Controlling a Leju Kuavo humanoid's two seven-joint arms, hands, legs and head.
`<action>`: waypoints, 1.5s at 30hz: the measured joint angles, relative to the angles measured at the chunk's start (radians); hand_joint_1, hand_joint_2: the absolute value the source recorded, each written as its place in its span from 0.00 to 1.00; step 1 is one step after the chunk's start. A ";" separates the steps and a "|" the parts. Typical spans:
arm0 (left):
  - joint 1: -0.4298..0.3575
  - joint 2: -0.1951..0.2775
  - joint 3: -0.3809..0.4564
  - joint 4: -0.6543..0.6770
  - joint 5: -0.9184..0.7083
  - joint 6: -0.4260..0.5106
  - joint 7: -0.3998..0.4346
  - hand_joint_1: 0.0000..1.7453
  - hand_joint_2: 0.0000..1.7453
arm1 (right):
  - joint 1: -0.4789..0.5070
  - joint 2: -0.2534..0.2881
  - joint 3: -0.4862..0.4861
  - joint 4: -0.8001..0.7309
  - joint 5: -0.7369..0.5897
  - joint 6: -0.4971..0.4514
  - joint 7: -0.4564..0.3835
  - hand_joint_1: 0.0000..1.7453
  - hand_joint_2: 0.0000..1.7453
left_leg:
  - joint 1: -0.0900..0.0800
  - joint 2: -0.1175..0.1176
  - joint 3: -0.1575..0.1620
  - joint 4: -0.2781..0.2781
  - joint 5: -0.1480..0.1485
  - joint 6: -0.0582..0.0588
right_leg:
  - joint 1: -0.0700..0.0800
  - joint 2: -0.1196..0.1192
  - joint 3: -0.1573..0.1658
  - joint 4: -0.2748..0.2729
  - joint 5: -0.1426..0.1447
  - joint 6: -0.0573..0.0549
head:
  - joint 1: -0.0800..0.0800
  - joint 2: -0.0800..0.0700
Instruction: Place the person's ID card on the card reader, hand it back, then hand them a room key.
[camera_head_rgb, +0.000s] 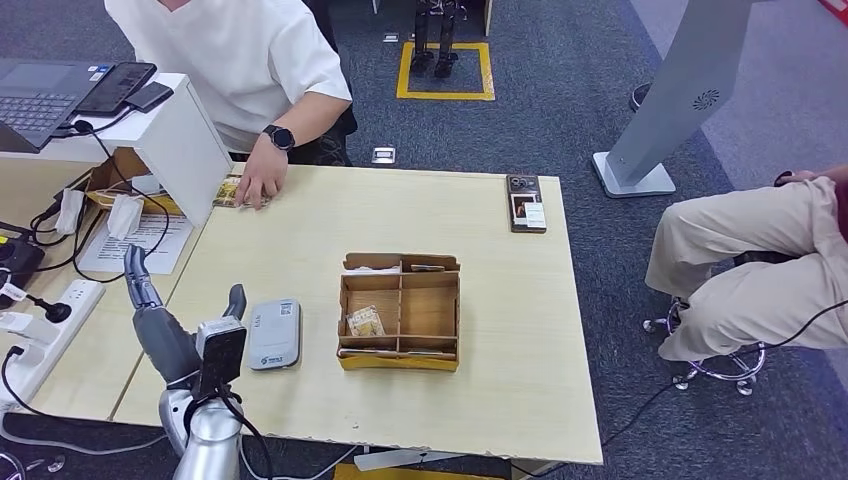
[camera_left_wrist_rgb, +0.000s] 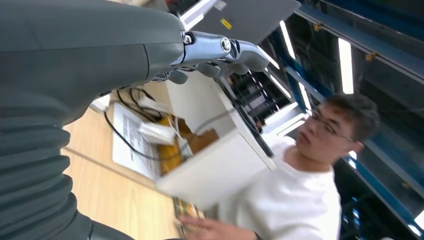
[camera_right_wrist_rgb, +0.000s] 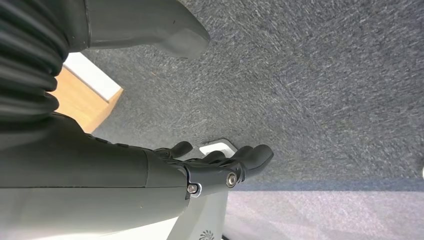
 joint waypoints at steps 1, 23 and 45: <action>0.009 0.001 -0.036 -0.004 0.021 0.000 -0.015 0.00 1.00 | 0.001 0.003 0.000 -0.004 -0.002 0.000 -0.003 0.00 1.00 | 0.000 0.000 0.000 0.000 0.000 0.000 | 0.000 0.000 0.000 0.000 0.000 0.000 | 0.000 0.000; 0.133 0.089 -0.626 -0.200 0.360 -0.265 -0.055 0.00 1.00 | 0.012 0.021 0.000 -0.024 -0.022 0.000 -0.041 0.00 1.00 | 0.000 0.000 0.000 0.000 -0.001 0.001 | 0.000 0.000 0.000 0.000 0.000 0.000 | 0.000 0.000; 0.122 0.161 -0.723 -0.131 -0.179 -0.146 0.048 0.00 1.00 | 0.012 0.002 0.000 0.012 0.021 0.000 -0.060 0.00 1.00 | 0.000 0.000 0.000 0.000 -0.001 0.001 | 0.000 0.000 0.000 0.000 0.000 0.000 | 0.000 0.000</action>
